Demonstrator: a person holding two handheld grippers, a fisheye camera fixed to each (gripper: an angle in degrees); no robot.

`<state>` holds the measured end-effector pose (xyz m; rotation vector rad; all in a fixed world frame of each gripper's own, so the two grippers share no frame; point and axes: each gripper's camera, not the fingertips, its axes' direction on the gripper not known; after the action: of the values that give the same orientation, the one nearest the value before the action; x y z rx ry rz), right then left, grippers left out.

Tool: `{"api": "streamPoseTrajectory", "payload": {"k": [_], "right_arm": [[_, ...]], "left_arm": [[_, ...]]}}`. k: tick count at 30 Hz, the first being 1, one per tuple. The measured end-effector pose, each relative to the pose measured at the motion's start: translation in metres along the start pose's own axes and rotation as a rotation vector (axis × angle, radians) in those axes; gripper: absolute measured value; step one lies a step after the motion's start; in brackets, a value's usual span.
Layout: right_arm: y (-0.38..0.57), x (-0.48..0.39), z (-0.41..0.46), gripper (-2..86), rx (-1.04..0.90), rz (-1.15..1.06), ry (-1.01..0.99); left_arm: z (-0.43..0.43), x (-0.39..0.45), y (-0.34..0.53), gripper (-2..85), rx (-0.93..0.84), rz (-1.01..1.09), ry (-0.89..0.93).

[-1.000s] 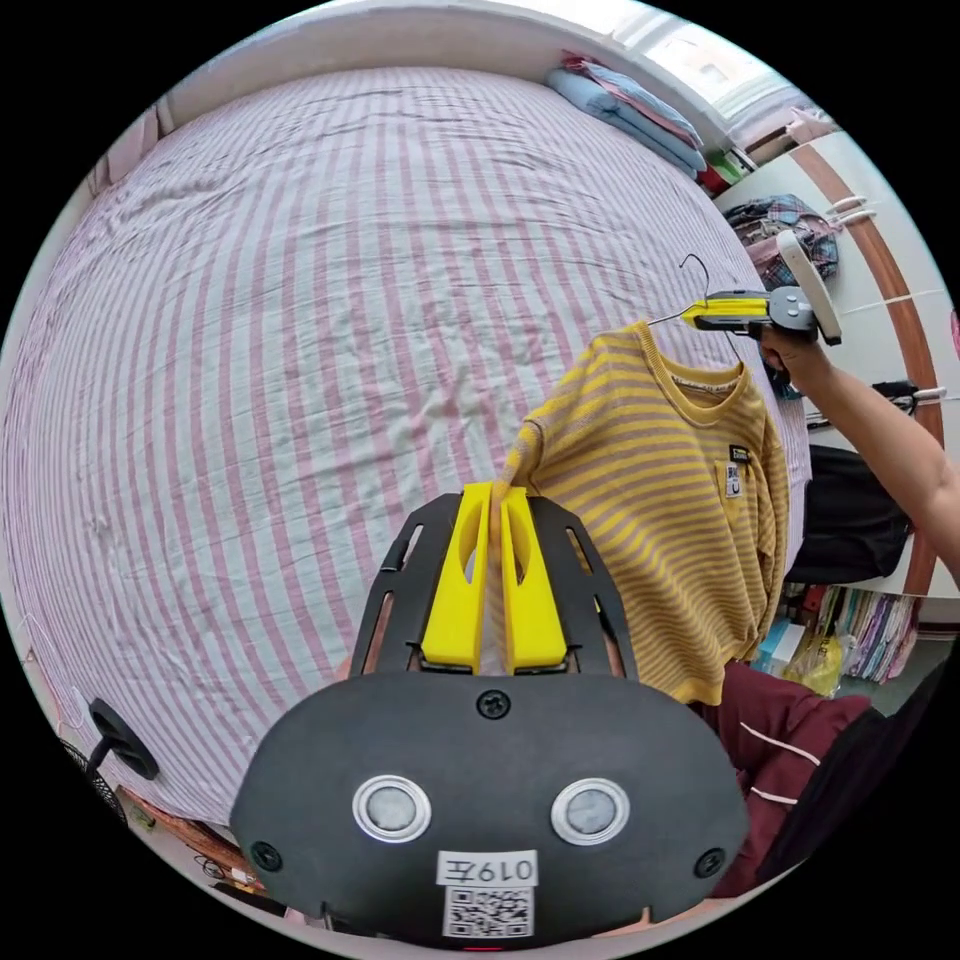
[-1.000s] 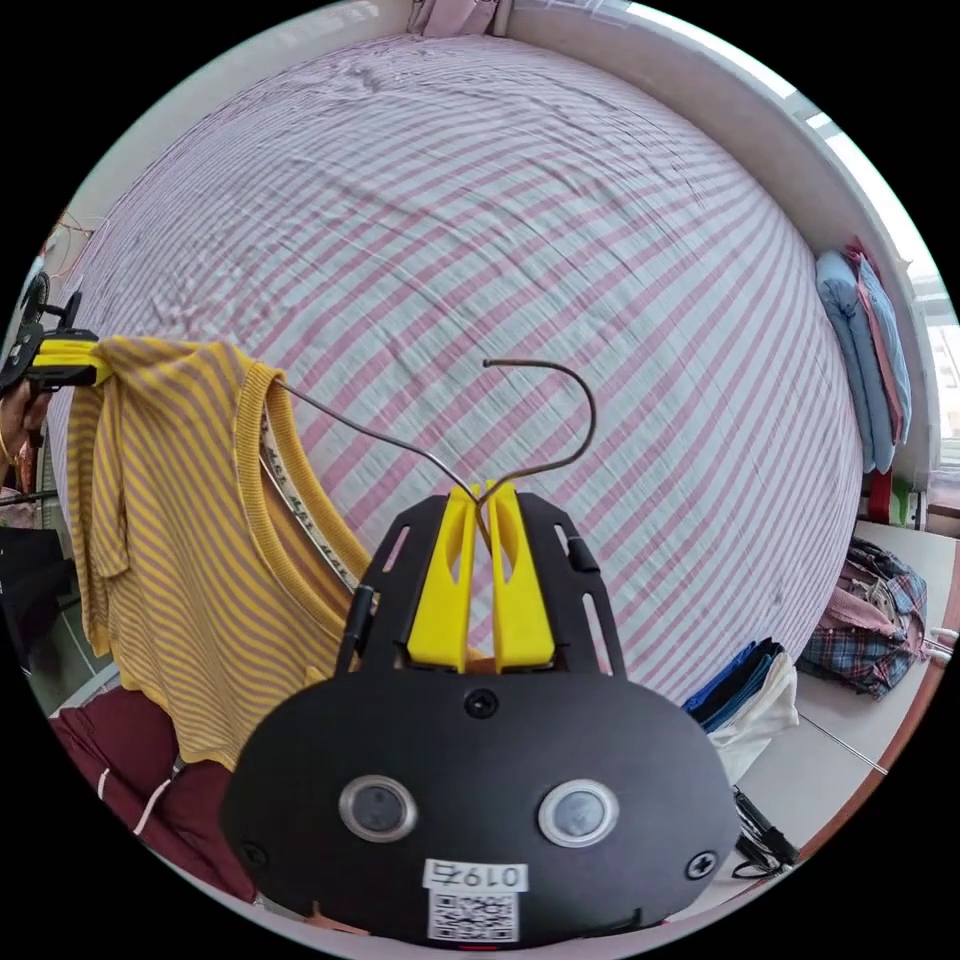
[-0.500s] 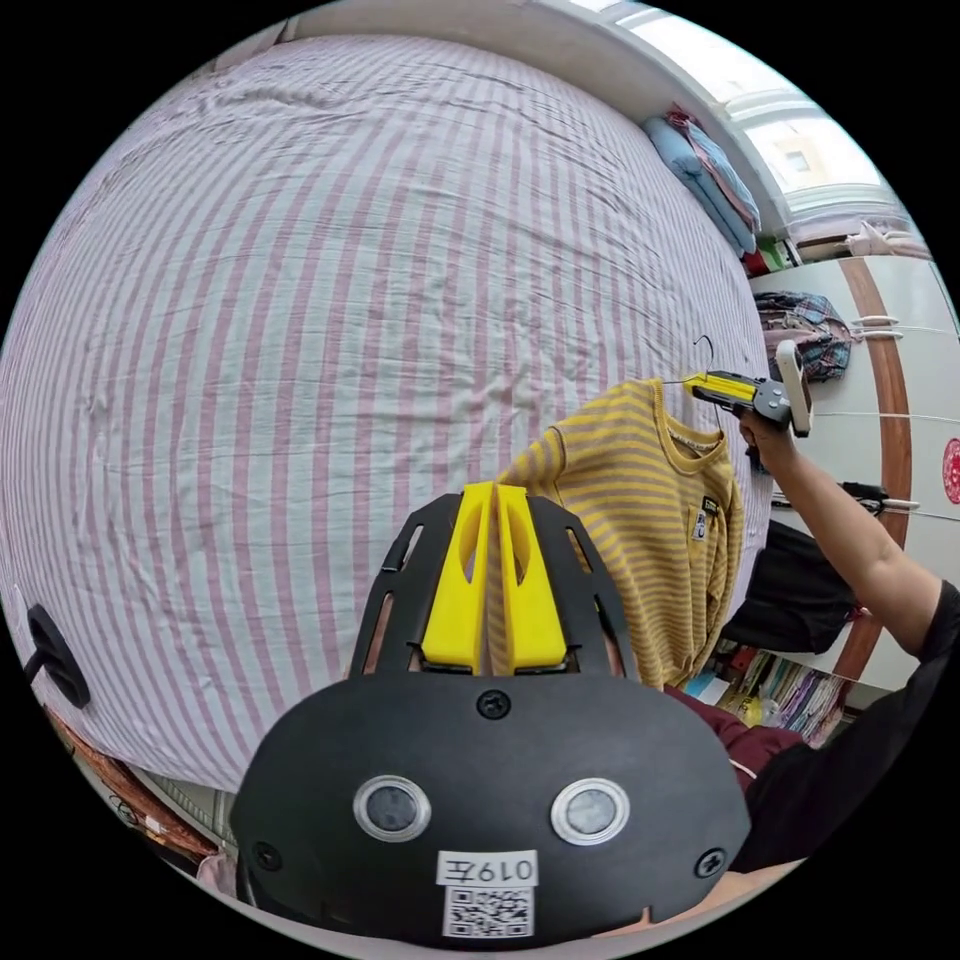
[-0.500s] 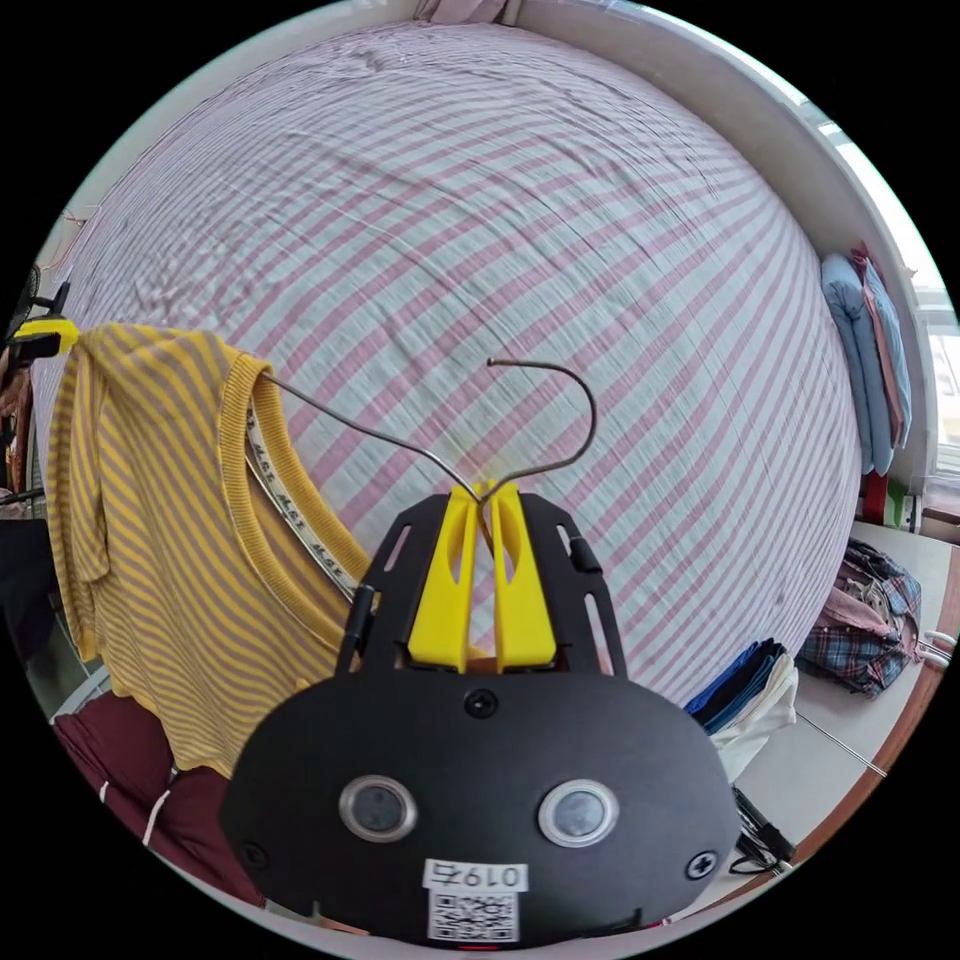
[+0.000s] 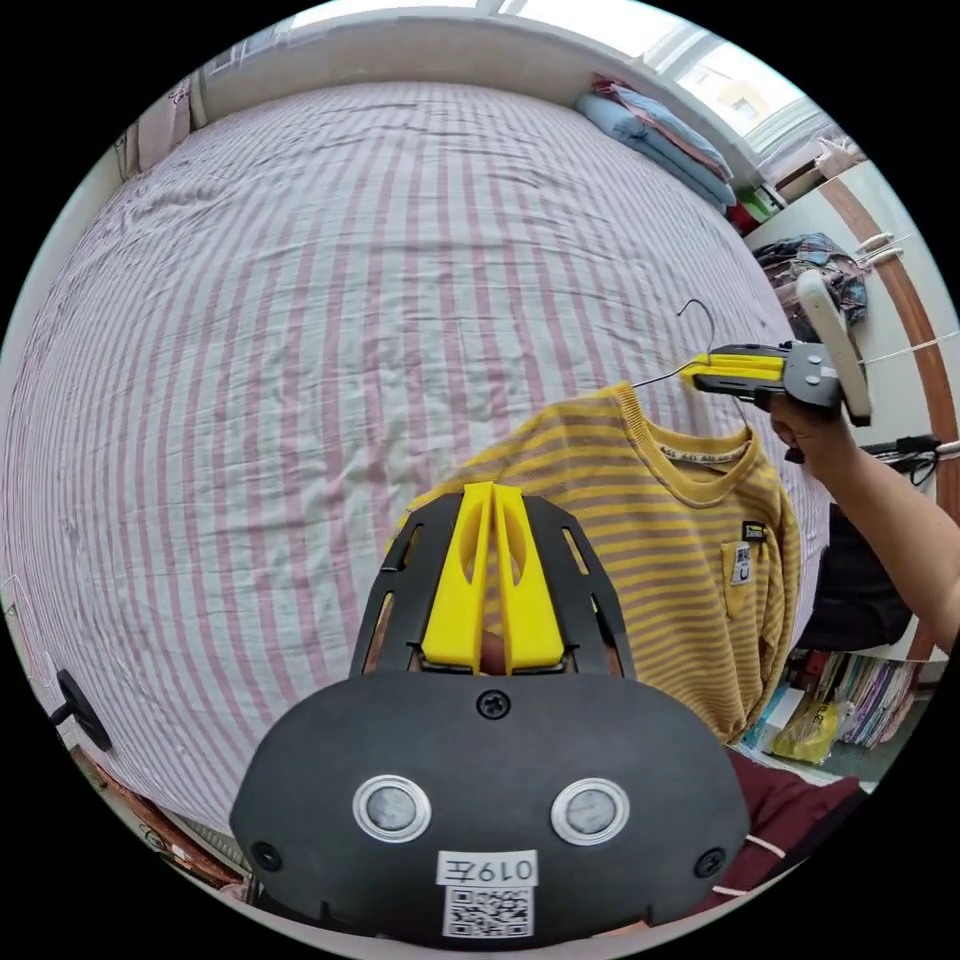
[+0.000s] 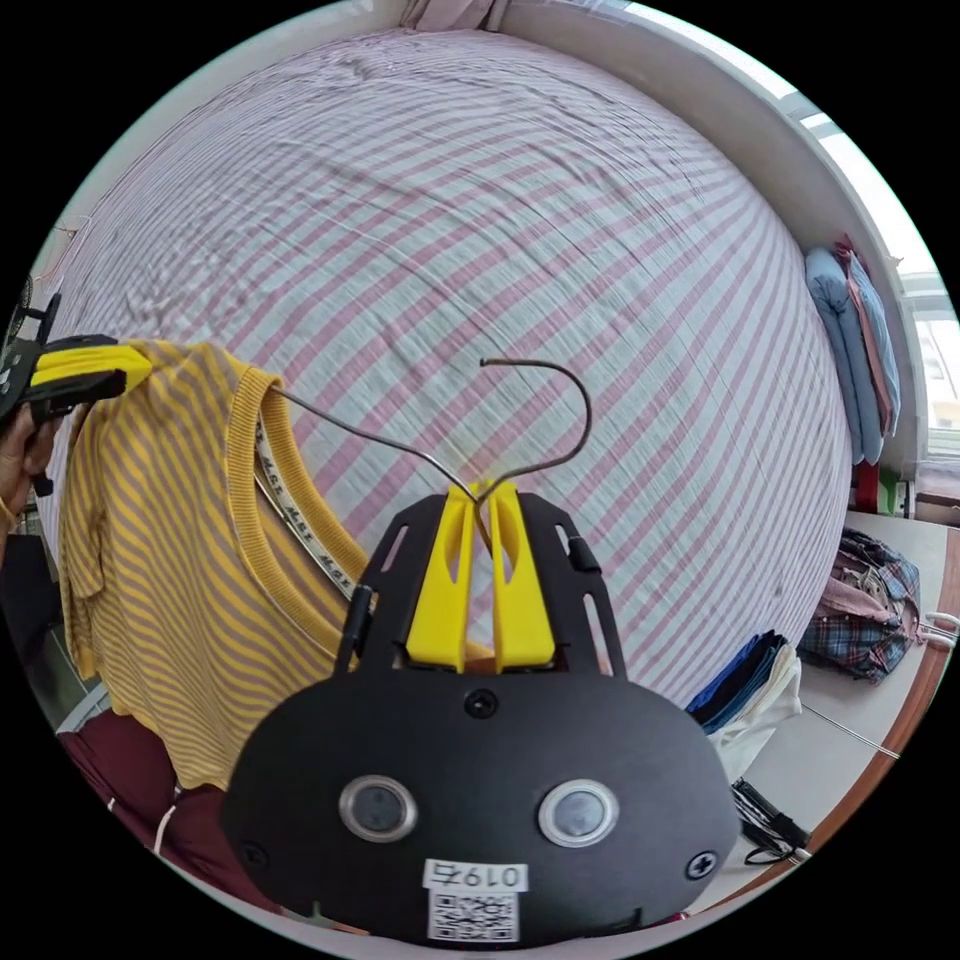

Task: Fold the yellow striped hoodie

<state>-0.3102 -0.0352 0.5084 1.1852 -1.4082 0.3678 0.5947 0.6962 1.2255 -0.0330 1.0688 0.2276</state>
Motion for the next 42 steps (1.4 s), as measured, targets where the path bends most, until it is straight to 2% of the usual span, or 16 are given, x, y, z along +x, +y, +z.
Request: {"api": "streamPoseTrajectory", "payload": {"k": [4, 7, 10, 12, 13, 17, 21, 26, 29, 36, 42], "right_arm": [[0.021, 0.023, -0.003, -0.6, 0.009, -0.026, -0.014], [0.055, 0.074, 0.004, -0.8, -0.005, 0.085, -0.079], [0.104, 0.135, 0.016, -0.9, -0.021, 0.282, -0.105], [0.153, 0.201, 0.018, -1.0, 0.021, 0.542, -0.241], [0.161, 0.209, 0.016, -1.0, 0.050, 0.557, -0.265], [0.149, 0.217, -0.025, -0.9, 0.238, 0.439, -0.304], [0.113, 0.249, -0.069, -0.7, 0.467, 0.483, -0.529], [0.088, 0.289, -0.145, -0.6, 0.691, 0.512, -0.740], [0.083, 0.294, -0.218, -0.6, 0.771, 0.433, -0.758], [0.107, 0.243, -0.380, -0.9, 0.753, 0.184, -0.843], [0.142, 0.145, -0.449, -0.9, 0.643, -0.094, -0.931]], "left_arm": [[0.055, -0.009, 0.000, 0.6, -0.073, -0.035, -0.057], [0.077, -0.015, -0.001, 0.5, -0.100, -0.036, -0.064], [0.103, -0.027, 0.000, 0.4, -0.118, -0.042, -0.051], [0.120, -0.039, 0.003, 0.4, -0.120, -0.070, -0.008], [0.131, -0.045, 0.005, 0.4, -0.118, -0.076, 0.009], [0.166, -0.052, 0.014, 0.4, -0.105, -0.033, -0.008], [0.203, -0.056, 0.026, 0.5, -0.076, 0.007, -0.028], [0.210, -0.067, 0.049, 0.6, 0.086, 0.014, 0.001], [0.199, -0.072, 0.073, 0.7, 0.207, 0.012, 0.014], [0.181, -0.052, 0.177, 0.9, 0.367, 0.059, 0.008], [0.188, -0.027, 0.316, 0.9, 0.431, -0.055, -0.075]]}}
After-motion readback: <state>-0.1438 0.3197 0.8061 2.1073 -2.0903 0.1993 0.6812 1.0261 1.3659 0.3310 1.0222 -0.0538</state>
